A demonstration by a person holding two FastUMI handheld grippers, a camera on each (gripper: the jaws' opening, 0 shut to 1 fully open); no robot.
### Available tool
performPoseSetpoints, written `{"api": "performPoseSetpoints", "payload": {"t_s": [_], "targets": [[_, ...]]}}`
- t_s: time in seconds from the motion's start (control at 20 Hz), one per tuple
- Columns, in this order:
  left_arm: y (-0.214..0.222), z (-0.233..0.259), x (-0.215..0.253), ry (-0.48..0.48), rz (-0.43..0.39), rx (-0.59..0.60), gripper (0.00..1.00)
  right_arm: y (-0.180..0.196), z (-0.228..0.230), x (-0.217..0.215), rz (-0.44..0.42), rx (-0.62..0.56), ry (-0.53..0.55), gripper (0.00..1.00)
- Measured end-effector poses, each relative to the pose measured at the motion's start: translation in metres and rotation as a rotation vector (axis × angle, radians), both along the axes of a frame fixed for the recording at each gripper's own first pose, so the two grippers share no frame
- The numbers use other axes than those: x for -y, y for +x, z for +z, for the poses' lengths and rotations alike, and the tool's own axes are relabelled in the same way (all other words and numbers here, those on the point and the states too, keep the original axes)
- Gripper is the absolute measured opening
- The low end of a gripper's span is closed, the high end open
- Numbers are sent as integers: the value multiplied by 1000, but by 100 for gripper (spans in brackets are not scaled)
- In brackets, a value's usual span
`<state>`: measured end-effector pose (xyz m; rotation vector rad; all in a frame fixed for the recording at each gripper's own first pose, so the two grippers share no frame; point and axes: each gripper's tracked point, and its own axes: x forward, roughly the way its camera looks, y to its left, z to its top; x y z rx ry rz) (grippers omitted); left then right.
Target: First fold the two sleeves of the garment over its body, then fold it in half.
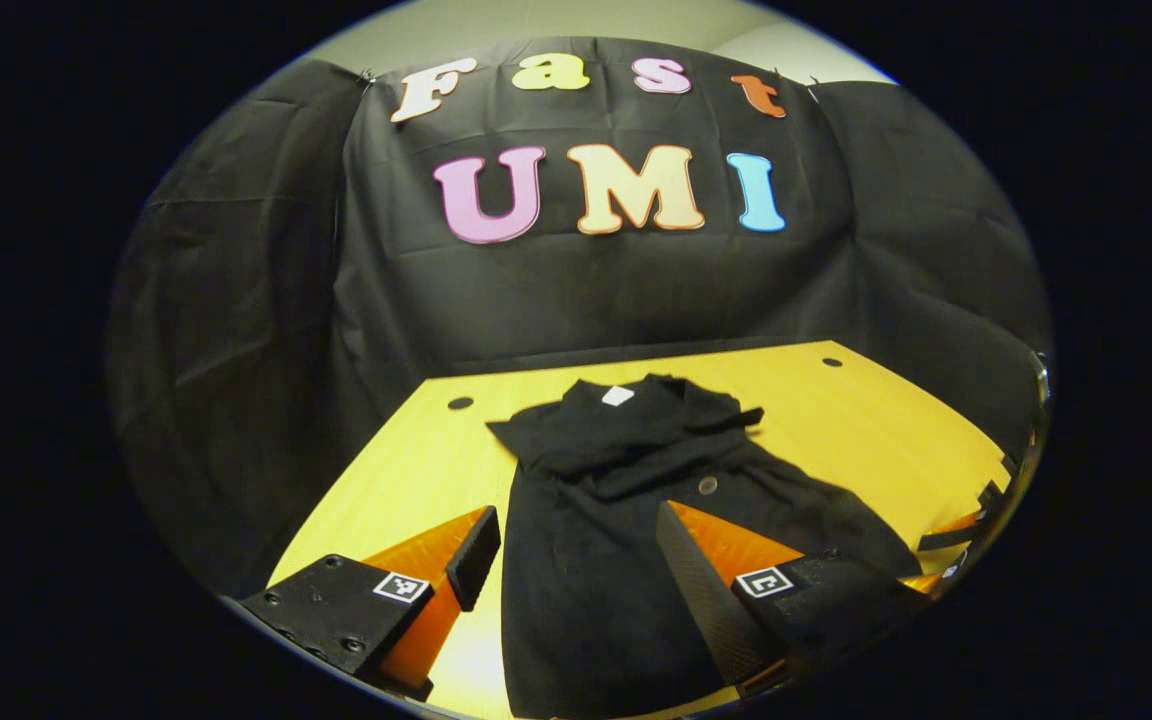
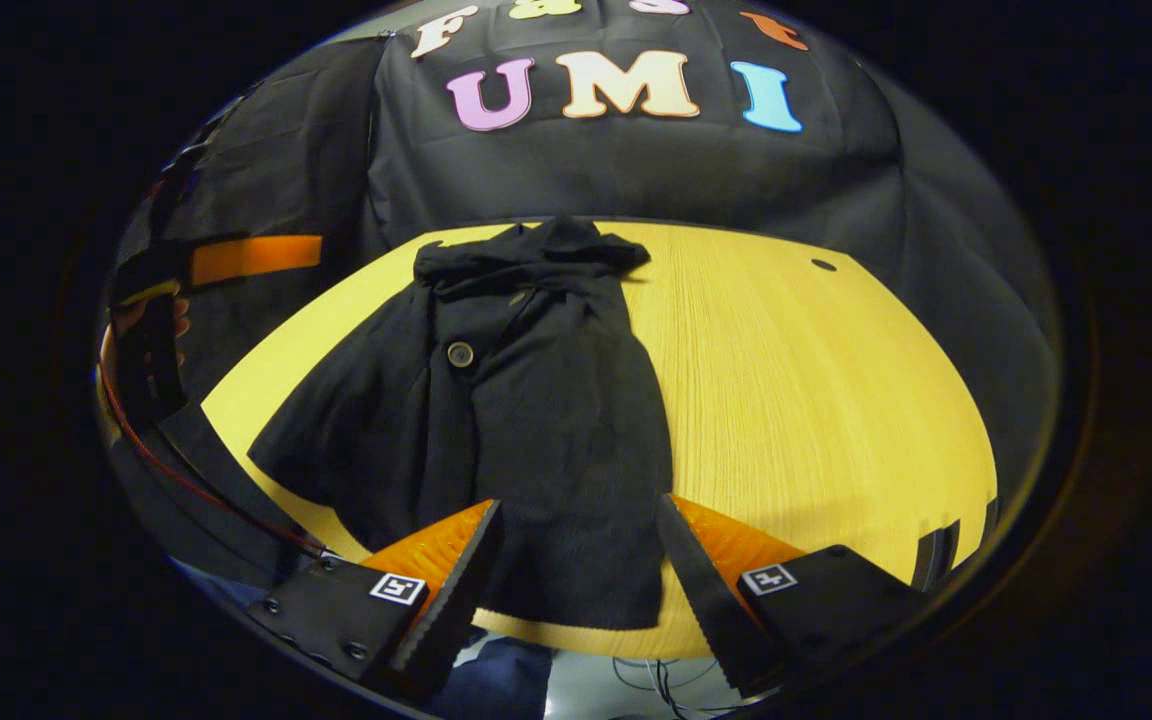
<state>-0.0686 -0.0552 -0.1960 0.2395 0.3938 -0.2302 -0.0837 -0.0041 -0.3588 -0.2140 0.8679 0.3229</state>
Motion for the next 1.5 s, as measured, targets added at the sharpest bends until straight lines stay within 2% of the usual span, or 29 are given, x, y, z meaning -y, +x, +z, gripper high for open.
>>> {"api": "performPoseSetpoints", "payload": {"t_s": [0.05, 0.1, 0.15, 0.4, 0.6, 0.65, 0.7, 1.3, 1.35, 1.4, 1.5], "targets": [[-14, -15, -9, 3, 15, -47, 95, -3, -3, 1, -1, -10, 2, 98], [-25, -26, -17, 2, 29, -80, 100, -5, -4, 2, -2, -17, 1, 99], [-36, -38, -23, 4, 39, -106, 95, -7, -6, 3, -3, -23, -2, 99], [-80, -83, -43, 20, 96, -214, 95, -19, -16, 9, 2, -54, -39, 98], [-95, -96, -52, 18, 103, -298, 96, -20, -17, 10, 5, -42, -60, 98], [-101, -101, -53, 25, 100, -307, 96, -20, -17, 9, 1, -39, -56, 94], [-104, -104, -53, 34, 97, -315, 96, -20, -17, 10, -2, -37, -53, 99], [-113, -131, -55, 29, 105, -389, 97, -22, -19, 7, -5, -19, -50, 99], [-113, -131, -54, 26, 106, -394, 96, -22, -19, 6, -3, -16, -50, 98], [-113, -131, -52, 30, 102, -399, 96, -22, -19, 7, -3, -21, -47, 89], [-111, -131, -49, 23, 88, -392, 92, -23, -20, 4, 4, -25, -43, 87]]}}
